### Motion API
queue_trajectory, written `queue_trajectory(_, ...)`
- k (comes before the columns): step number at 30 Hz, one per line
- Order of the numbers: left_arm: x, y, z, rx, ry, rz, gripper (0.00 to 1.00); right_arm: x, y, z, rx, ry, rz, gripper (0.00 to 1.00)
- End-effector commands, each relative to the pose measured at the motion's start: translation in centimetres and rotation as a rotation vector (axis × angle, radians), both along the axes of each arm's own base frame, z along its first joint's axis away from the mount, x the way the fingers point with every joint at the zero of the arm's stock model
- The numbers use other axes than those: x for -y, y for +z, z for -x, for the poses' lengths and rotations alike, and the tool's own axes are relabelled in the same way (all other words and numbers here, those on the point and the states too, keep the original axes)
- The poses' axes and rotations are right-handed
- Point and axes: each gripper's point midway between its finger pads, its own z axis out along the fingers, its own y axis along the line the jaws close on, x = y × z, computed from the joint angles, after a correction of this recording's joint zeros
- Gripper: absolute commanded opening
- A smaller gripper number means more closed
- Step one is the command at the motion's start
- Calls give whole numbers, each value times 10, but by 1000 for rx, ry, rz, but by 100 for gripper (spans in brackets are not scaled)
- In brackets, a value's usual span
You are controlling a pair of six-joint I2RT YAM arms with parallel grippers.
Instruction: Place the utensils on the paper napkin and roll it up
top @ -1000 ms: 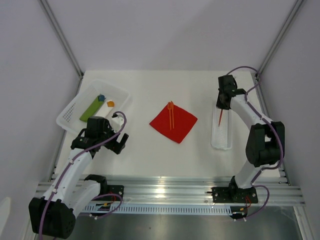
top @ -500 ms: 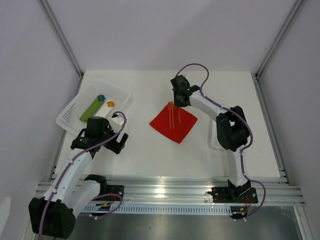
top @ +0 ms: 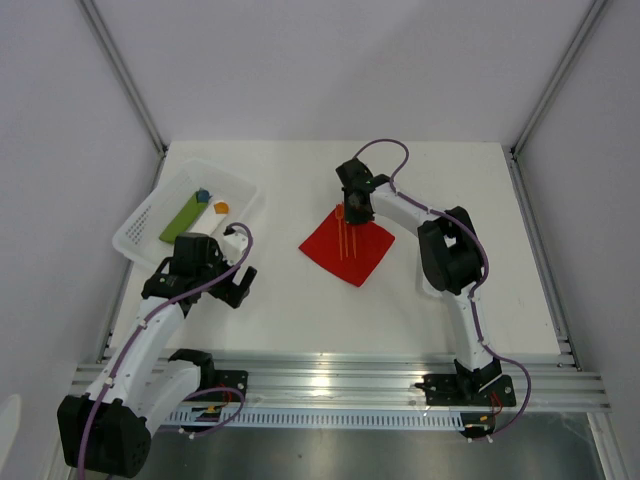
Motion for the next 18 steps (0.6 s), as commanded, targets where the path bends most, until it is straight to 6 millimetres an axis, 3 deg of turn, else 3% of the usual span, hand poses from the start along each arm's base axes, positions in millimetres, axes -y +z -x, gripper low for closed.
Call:
queue_trajectory(1, 3, 1, -3, 15, -2, 12, 99, -9, 10, -2, 2, -17, -38, 0)
queue_trajectory(18, 2, 1, -3, 18, -1, 9, 100, -13, -8, 4, -56, -35, -100, 0)
